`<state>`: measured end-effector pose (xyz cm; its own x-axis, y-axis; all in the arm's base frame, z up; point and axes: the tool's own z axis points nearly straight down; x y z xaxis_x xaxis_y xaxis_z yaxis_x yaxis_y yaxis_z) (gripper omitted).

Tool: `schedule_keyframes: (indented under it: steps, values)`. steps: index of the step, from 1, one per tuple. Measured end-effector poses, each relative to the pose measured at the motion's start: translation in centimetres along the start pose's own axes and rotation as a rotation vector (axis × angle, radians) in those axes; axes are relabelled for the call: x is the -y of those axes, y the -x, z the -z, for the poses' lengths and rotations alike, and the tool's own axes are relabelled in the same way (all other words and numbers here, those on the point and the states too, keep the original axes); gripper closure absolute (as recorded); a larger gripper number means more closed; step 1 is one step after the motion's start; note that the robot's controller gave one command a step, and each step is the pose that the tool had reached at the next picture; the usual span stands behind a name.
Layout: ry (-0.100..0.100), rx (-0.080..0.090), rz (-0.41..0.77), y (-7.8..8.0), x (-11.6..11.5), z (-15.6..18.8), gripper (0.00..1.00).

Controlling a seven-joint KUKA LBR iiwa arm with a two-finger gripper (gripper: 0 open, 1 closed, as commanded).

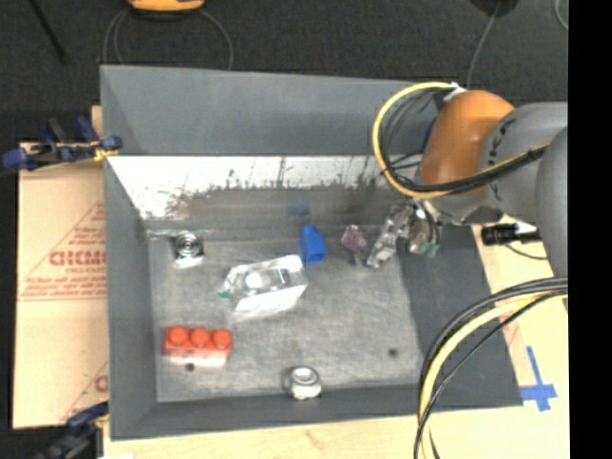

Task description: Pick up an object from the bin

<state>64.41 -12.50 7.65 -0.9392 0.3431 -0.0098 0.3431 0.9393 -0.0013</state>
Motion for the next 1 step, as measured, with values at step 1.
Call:
schedule_keyframes:
  steps: [1]
  values:
    - [0.003,0.004,0.003,0.42,0.04,7.86,1.0]
